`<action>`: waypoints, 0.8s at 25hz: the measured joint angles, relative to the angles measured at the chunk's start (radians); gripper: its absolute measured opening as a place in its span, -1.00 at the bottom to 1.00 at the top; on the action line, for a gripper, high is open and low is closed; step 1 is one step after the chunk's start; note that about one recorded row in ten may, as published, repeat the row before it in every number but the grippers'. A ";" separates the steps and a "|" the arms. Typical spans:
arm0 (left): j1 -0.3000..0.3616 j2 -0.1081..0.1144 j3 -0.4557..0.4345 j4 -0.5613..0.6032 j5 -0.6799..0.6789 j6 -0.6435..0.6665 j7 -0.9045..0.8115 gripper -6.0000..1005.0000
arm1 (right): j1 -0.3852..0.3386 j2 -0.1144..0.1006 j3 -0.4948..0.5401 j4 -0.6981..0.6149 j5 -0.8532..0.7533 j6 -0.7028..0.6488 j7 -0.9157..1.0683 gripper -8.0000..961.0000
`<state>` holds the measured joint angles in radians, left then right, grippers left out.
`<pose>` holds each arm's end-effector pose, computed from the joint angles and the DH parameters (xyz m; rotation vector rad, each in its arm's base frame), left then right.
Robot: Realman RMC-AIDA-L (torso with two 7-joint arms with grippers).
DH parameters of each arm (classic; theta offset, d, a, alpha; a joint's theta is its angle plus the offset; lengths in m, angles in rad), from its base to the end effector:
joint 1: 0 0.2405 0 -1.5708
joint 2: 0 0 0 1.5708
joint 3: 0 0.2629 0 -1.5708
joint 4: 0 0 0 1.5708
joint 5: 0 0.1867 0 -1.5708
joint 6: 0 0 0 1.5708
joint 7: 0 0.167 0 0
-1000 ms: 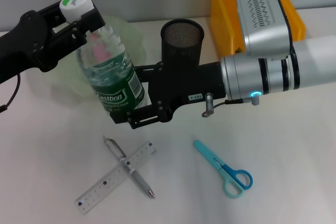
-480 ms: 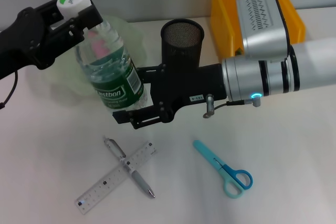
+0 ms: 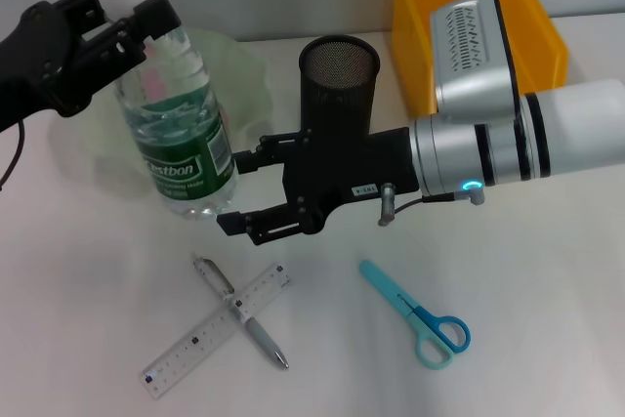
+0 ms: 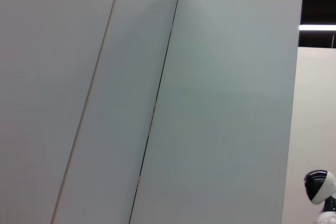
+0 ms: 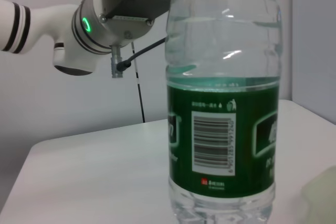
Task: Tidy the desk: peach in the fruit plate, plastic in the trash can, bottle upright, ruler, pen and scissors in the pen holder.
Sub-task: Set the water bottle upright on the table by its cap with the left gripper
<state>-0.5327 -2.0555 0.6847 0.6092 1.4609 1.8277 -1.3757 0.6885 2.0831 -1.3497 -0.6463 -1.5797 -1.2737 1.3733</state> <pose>-0.1779 0.3205 0.0443 -2.4623 -0.3861 -1.4902 0.1473 0.3444 -0.0899 -2.9466 0.2433 0.6652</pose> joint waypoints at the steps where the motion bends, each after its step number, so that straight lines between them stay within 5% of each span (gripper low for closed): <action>1: 0.000 0.001 -0.001 0.000 0.000 0.000 0.000 -0.10 | 0.000 0.000 0.000 0.000 0.000 0.000 0.000 0.61; 20: 0.078 0.023 -0.045 0.002 0.007 -0.048 0.044 -0.10 | -0.068 -0.003 0.052 -0.040 0.013 0.007 -0.068 0.61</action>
<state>-0.4551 -2.0325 0.6393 0.6117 1.4681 1.7800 -1.3319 0.6204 2.0798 -1.2974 -0.6864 -1.5670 -1.2672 1.3056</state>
